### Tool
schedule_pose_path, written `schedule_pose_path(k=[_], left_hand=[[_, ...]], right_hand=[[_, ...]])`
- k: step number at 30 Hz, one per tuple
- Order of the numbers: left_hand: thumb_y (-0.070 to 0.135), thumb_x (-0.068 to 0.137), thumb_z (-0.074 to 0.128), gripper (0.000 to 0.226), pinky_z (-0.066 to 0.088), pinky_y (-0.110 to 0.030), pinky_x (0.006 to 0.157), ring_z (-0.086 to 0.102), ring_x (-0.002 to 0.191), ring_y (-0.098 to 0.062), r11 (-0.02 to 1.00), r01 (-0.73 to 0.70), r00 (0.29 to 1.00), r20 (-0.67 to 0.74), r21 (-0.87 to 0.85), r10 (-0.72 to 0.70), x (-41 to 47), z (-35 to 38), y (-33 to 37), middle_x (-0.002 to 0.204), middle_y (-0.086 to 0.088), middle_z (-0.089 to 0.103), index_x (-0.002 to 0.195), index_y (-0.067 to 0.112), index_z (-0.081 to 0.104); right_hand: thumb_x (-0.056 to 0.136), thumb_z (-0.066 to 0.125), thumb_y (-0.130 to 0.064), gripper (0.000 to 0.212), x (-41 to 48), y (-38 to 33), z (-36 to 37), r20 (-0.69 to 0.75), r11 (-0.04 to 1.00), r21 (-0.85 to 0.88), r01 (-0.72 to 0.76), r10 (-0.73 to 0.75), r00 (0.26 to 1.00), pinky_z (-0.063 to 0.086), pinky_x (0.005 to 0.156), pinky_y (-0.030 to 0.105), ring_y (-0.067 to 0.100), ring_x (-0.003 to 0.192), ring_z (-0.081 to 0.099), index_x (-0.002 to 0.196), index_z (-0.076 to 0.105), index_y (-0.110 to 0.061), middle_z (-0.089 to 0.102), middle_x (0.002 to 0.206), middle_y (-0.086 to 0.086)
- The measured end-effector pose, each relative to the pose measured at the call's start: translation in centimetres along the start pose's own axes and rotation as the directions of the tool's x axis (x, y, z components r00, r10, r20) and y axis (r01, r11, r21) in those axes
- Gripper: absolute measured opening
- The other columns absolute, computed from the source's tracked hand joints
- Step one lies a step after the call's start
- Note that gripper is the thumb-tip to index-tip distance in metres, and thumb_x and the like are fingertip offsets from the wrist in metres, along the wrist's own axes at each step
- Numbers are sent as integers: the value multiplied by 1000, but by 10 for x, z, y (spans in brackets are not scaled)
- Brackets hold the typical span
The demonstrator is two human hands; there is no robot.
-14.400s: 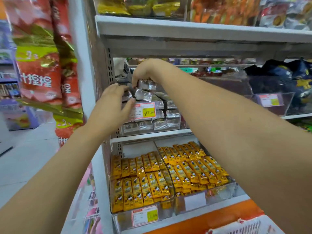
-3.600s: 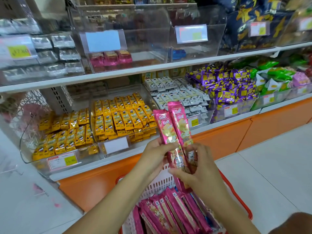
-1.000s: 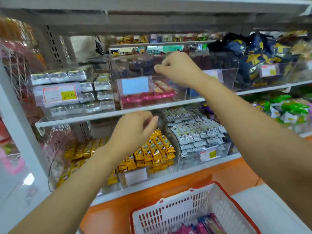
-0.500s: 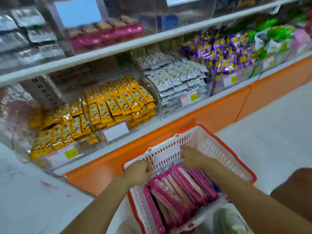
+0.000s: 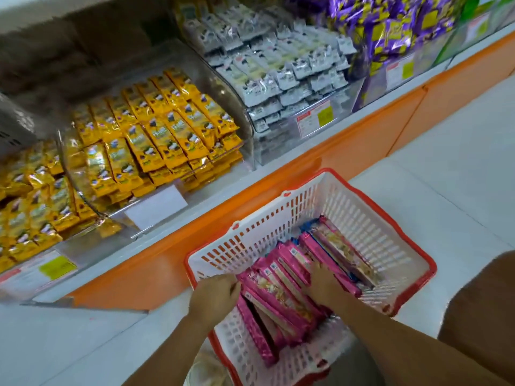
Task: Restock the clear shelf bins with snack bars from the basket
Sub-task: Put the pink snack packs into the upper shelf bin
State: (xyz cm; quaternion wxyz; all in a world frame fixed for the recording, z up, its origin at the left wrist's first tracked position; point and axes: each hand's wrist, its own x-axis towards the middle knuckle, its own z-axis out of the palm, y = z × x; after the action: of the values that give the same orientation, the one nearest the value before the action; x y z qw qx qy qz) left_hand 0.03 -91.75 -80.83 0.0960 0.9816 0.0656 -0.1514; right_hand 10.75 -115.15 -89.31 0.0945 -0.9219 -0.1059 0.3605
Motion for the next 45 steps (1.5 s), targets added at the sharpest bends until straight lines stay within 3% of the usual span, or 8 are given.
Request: schedule_pose_path(k=[5, 11, 18, 23, 26, 32, 37, 45], left_hand=[[34, 98, 43, 30, 33, -26, 57, 59, 63, -18, 999, 13, 998, -66, -38, -15, 0, 2, -1, 74, -2, 66, 81, 17, 61], [39, 99, 37, 30, 33, -23, 57, 46, 60, -8, 997, 43, 995, -89, -67, -49, 1, 3, 0, 77, 3, 64, 80, 23, 53], [39, 99, 36, 36, 40, -25, 57, 55, 62, -12, 982, 107, 992, -50, -154, -116, 3, 0, 7, 71, 3, 62, 78, 20, 57], [31, 96, 52, 36, 41, -30, 61, 48, 58, -15, 682, 344, 939, 251, -645, -236, 12, -22, 38, 63, -2, 52, 63, 16, 54], [57, 83, 58, 37, 51, -28, 75, 57, 67, -13, 469, 424, 906, 367, -775, -213, 12, -43, 67, 72, 2, 54, 76, 21, 55], [38, 82, 70, 27, 57, -36, 82, 69, 88, -25, 32, 355, 908, 336, -934, -251, 6, -86, 91, 86, -11, 70, 88, 13, 60], [24, 70, 73, 48, 58, -35, 72, 69, 83, -23, -252, 312, 933, 345, -916, -99, -4, -115, 88, 95, -14, 71, 111, 2, 64], [18, 81, 67, 26, 57, -35, 70, 67, 75, -21, -369, 144, 987, 160, -918, -13, -24, -135, 75, 94, -12, 67, 104, 7, 66]], right_hand=[[96, 54, -36, 76, 19, -5, 11, -37, 998, -43, -46, 44, 998, 26, 112, 31, 30, 138, 28, 147, 14, 3, 28, 149, 17], [87, 65, -37, 50, 32, -4, 2, 35, 999, -6, -45, 45, 998, 45, 97, 32, 25, 117, 49, 123, 52, -5, 48, 130, 14], [74, 79, -24, 93, 13, -13, -9, 17, 968, 248, -47, 44, 999, 53, 69, 25, 21, 91, 65, 142, 21, 4, 62, 101, 7], [74, 79, -31, 62, -9, -39, -38, -101, 929, 362, 76, -42, 994, 59, 72, 31, 17, 85, 66, 117, 40, -11, 62, 98, 2], [73, 79, -35, 71, -29, -60, -61, -124, 890, 415, 186, -148, 981, 58, 71, 29, 17, 88, 66, 124, 35, -9, 61, 104, 3], [72, 73, -54, 95, -94, -77, -113, -150, 804, 469, 364, -334, 931, 46, 93, 26, 20, 123, 48, 139, 27, -7, 44, 137, 7], [98, 52, -28, 18, -136, -61, -153, -153, 564, 718, 406, -442, 884, 46, 73, 15, 4, 95, 62, 115, 55, -32, 63, 108, -10], [83, 71, -7, 35, -157, -39, -174, -45, 43, 996, 78, -506, 861, 53, 84, 42, 34, 92, 64, 112, 63, 11, 65, 107, 27]])
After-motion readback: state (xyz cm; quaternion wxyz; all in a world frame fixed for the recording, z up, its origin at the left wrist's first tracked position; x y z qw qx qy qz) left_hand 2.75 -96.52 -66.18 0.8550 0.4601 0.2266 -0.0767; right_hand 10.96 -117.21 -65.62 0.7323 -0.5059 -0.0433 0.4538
